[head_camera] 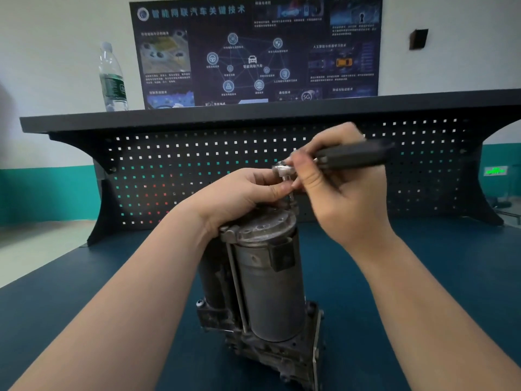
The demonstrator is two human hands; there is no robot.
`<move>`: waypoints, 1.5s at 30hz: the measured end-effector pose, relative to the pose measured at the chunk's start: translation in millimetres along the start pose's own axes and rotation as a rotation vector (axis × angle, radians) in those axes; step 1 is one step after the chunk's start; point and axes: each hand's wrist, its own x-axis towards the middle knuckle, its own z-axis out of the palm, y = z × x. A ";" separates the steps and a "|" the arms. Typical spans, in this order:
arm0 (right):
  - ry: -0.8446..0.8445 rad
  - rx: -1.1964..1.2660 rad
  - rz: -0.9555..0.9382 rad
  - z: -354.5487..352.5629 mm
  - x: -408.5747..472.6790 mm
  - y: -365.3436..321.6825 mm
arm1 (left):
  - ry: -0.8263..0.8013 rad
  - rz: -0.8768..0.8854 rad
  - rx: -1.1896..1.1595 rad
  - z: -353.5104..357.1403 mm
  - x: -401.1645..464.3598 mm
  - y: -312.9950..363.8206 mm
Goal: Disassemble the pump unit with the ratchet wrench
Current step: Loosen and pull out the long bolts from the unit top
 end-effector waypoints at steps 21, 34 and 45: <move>0.409 0.936 0.945 -3.4 6.8 11.7 | 0.083 -0.045 0.033 3.2 0.4 2.1; 0.084 0.034 -0.079 10.4 -13.7 6.3 | 0.082 -0.010 0.108 3.2 2.6 2.8; 0.443 1.081 1.065 -5.4 7.1 18.2 | 0.057 -0.004 0.064 2.7 6.0 0.4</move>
